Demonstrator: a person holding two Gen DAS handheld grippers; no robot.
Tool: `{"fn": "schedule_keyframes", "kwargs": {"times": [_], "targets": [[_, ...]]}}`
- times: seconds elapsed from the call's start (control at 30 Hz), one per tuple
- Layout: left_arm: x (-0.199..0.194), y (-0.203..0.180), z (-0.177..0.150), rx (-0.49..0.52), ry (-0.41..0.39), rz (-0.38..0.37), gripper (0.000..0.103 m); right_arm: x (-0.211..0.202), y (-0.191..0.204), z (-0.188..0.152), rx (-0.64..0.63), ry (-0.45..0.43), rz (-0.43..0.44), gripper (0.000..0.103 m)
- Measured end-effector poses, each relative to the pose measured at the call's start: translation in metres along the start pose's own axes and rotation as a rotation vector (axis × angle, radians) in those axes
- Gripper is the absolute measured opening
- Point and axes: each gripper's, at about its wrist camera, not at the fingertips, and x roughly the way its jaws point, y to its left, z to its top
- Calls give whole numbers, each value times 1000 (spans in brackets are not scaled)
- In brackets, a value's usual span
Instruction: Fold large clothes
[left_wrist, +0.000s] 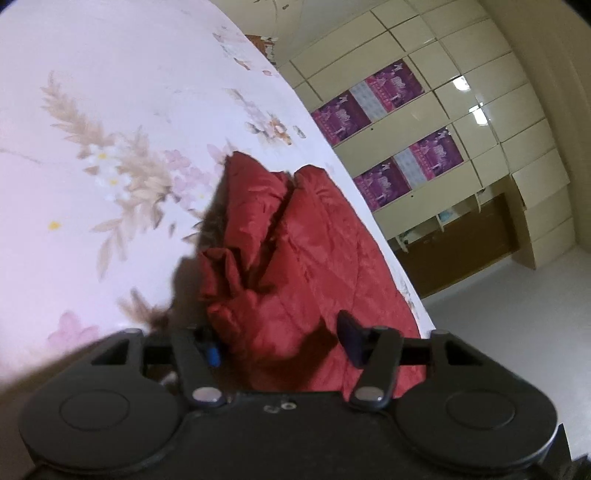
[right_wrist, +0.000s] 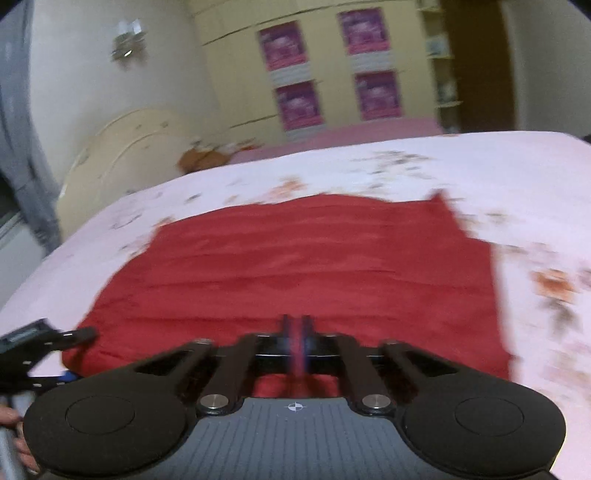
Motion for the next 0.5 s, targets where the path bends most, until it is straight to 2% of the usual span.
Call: {"fn": "schedule_keyframes", "kwargs": {"times": [0.1, 0.2, 0.3, 0.4, 0.5], "targets": [[8, -1, 5, 26, 12, -1, 21, 25, 20, 11, -25, 34, 7, 1], [-6, -13, 0, 111, -14, -24, 20, 46, 32, 13, -56, 76, 24, 1], [0, -13, -3, 124, 9, -2, 20, 80, 35, -1, -59, 148, 6, 1], [0, -16, -3, 162, 11, 4, 20, 97, 28, -18, -24, 130, -6, 0], [-8, -24, 3, 210, 17, -9, 20, 86, 27, -8, 9, 124, 5, 1]]}}
